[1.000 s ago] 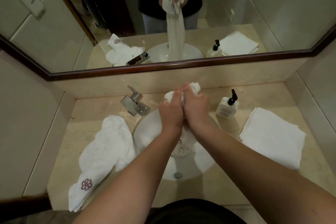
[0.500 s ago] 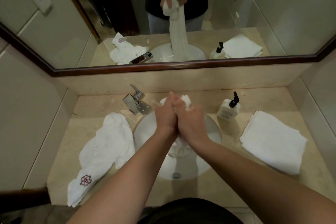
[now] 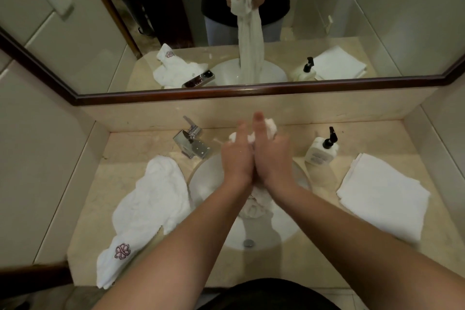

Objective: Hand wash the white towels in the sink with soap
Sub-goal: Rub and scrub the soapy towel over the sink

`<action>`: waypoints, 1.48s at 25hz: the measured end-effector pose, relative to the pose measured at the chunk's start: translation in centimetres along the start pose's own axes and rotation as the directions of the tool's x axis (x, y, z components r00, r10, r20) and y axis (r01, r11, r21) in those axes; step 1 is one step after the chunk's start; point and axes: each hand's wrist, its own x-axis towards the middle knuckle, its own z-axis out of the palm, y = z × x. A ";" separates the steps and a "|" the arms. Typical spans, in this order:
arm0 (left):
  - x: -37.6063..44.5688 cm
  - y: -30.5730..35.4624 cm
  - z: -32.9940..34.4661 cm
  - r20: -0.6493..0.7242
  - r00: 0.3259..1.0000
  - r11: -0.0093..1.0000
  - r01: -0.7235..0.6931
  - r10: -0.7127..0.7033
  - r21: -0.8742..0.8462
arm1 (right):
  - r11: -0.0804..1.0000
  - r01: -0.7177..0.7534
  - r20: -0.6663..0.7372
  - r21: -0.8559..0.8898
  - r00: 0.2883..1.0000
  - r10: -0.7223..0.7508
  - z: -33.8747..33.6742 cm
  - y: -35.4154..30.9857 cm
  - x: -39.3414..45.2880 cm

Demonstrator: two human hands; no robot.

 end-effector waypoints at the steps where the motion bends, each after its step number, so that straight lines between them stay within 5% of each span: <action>1: 0.3 0.4 -0.4 -0.016 0.999 0.998 0.046 -0.047 -0.052 | 0.999 0.031 0.052 -0.018 0.998 -0.030 0.6 0.6 -1.3; 6: -0.1 0.9 -1.4 0.121 0.992 0.996 -0.038 0.027 0.086 | 0.992 -0.037 -0.135 0.120 0.989 0.053 1.4 -0.3 -0.2; 10: 0.8 1.3 -3.5 0.080 0.990 0.990 0.123 -0.118 -0.068 | 0.999 0.047 0.007 -0.013 0.999 -0.047 3.4 0.0 -2.9; 12: 0.1 1.1 -3.9 0.176 0.984 0.999 0.017 -0.021 0.027 | 1.000 0.002 -0.113 -0.001 0.994 -0.002 3.3 -0.9 -1.5; 14: 0.3 1.4 -4.4 0.128 0.992 0.997 -0.021 0.011 0.078 | 0.998 -0.036 -0.167 0.042 0.985 0.043 3.8 -1.5 -1.5; 17: 1.4 2.0 -5.7 0.149 0.977 0.983 0.165 -0.151 -0.086 | 0.998 0.052 -0.053 -0.023 0.997 -0.053 5.4 -0.6 -4.6; 22: 0.3 2.2 -6.4 0.124 0.992 0.997 -0.040 0.031 0.071 | 0.995 -0.011 -0.233 0.095 0.972 0.033 6.0 -1.6 -3.3; 26: 1.7 1.7 -8.2 0.255 0.953 0.986 0.168 -0.163 0.002 | 0.995 0.104 -0.160 0.001 0.982 -0.102 7.2 -0.7 -5.2; 29: 1.2 1.1 -8.5 0.244 0.970 0.988 -0.029 -0.010 0.155 | 0.995 0.017 -0.305 0.096 0.952 0.014 7.1 -1.2 -4.0; 32: 1.9 2.3 -9.1 0.146 0.988 0.995 0.045 -0.057 0.087 | 0.999 0.046 -0.202 0.000 0.978 -0.045 8.7 -0.3 -5.9; 37: 1.3 2.3 -9.3 0.201 0.979 0.987 -0.022 -0.011 0.160 | 0.999 -0.026 -0.319 0.035 0.947 0.036 8.3 -0.8 -4.9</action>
